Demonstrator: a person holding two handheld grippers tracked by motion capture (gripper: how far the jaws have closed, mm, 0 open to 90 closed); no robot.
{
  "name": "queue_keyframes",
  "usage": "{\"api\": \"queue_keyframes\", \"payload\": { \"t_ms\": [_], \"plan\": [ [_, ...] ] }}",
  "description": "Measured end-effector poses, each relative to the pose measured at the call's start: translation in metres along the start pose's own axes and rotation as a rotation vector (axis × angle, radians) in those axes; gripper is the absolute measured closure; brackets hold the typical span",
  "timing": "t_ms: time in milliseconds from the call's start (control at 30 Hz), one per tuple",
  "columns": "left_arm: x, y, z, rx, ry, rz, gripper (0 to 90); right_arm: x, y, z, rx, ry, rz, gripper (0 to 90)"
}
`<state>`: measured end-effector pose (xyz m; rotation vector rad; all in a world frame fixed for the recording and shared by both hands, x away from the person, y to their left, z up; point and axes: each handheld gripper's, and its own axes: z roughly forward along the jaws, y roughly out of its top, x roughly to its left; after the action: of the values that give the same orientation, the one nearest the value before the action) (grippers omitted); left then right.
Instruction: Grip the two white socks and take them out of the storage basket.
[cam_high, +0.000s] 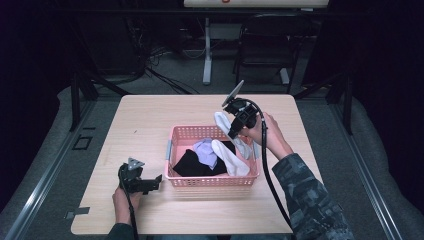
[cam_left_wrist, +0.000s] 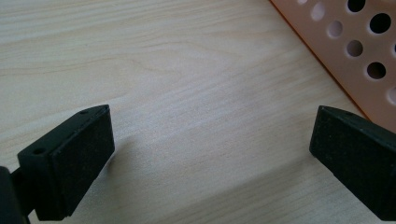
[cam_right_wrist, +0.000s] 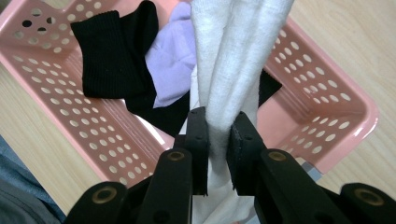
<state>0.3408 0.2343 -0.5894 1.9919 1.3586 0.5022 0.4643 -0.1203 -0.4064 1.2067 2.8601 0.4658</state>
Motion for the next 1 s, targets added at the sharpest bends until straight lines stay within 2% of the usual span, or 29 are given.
{"api": "queue_keyframes", "payload": {
  "t_ms": [300, 433, 800, 1000],
  "plan": [
    [0.0, 0.0, 0.0, 0.001, 0.0, 0.004, 0.0, 0.0, -0.004, -0.016, -0.015, -0.013, -0.01, 80.2],
    [0.0, 0.0, 0.0, 0.001, 0.0, 0.003, 0.0, -0.002, -0.009, -0.023, -0.025, -0.019, 0.003, 80.3],
    [0.0, 0.0, 0.0, 0.002, 0.001, 0.005, 0.0, -0.021, -0.031, -0.044, -0.043, -0.045, 0.034, 80.3],
    [0.0, 0.0, 0.0, 0.002, 0.001, 0.001, 0.0, -0.033, -0.048, -0.05, -0.061, -0.06, 0.074, 80.2]
  ]
}}
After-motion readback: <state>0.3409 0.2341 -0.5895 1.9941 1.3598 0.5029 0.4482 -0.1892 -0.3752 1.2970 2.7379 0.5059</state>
